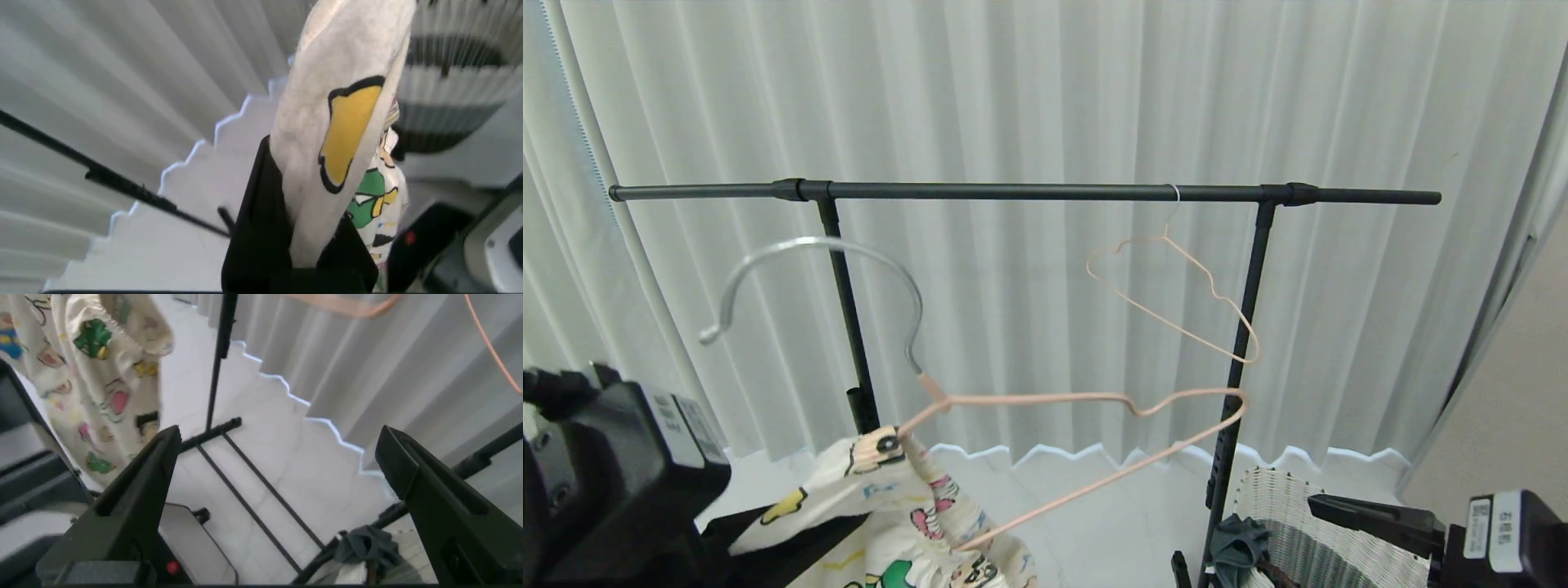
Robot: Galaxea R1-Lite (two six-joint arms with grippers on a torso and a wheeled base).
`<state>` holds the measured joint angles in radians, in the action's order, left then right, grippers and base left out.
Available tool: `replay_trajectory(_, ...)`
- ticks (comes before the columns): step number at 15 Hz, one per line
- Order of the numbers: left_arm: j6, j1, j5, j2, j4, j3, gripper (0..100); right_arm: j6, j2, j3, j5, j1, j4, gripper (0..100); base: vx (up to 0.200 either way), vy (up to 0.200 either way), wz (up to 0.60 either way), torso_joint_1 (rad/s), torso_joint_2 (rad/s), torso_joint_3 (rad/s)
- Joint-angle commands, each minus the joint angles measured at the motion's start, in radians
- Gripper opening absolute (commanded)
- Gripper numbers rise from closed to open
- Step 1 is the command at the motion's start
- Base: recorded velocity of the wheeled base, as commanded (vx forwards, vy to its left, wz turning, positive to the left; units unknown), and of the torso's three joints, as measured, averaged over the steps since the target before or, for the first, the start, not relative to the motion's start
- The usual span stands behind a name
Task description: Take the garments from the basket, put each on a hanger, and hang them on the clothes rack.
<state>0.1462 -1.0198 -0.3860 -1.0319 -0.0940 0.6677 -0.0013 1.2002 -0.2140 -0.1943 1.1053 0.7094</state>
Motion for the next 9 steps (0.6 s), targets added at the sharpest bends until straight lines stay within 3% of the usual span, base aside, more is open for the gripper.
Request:
replay_trajectory(1,-0.002,0.001,-0.001,-0.045,0.004,0.095,0,0.080,0.137,-0.108,-0.001,0.001,0.001,100,0.000,0.000,0.00,0.000,0.00,0.000)
replay_trajectory(5,-0.007,0.001,0.002,-0.094,0.013,0.188,0,0.222,0.254,-0.251,-0.007,0.002,0.005,100,0.000,0.000,0.00,0.000,0.00,0.000)
replay_trajectory(9,0.001,-0.002,0.002,-0.134,0.099,0.190,0,0.245,0.363,-0.340,-0.010,0.011,0.058,100,0.000,0.000,0.00,0.000,0.00,0.000)
